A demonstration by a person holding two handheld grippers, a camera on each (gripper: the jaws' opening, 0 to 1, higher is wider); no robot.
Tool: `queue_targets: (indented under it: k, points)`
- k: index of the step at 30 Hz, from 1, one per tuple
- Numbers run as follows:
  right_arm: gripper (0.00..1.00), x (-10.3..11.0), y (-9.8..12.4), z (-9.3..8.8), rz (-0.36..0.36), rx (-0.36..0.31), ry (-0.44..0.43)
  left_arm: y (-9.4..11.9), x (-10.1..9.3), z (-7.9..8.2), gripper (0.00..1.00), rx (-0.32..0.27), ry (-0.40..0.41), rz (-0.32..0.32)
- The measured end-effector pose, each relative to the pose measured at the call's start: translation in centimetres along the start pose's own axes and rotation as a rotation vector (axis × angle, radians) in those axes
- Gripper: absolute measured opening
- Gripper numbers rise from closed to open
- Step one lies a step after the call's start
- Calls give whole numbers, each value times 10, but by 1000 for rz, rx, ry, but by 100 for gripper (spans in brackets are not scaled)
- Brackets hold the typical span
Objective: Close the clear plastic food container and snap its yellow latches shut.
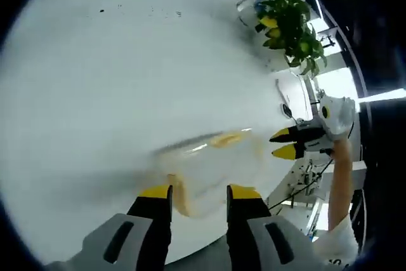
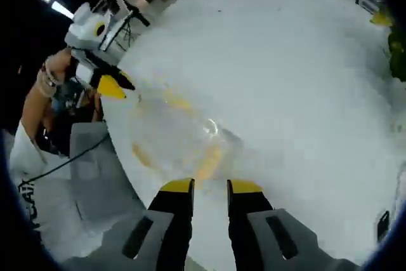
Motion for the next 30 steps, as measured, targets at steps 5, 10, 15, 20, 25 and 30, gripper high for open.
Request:
queue_targets:
  k: [5, 10, 15, 20, 25, 30]
  points:
    - [22, 2, -12, -5, 7, 6, -41, -13, -9, -10, 23, 39, 14, -12]
    - [18, 3, -22, -9, -7, 27, -45, -21, -9, -10, 25, 36, -28, 25]
    - [18, -1, -30, -9, -42, 73, -30, -26, -11, -12, 26, 38, -42, 59]
    - [18, -5, -28, -4, -30, 69, -39, -29, -9, -9, 25, 42, -20, 89]
    - [18, -5, -29, -3, -29, 76, -31, -30, -11, -9, 26, 56, -28, 102]
    - [17, -2, -29, -6, -33, 76, -26, -31, -12, -8, 25, 73, -21, 110]
Point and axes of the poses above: the point that each gripper's makers call its tool centre point, and the gripper's own axes: y roughly backward along the fingers, x roughly to its left, z roughly out of its top, the point moved 9 cm from there along y, roughly backward along the fingers, and after that the axes turned 9 degrees about y, right-handed, at the moved point
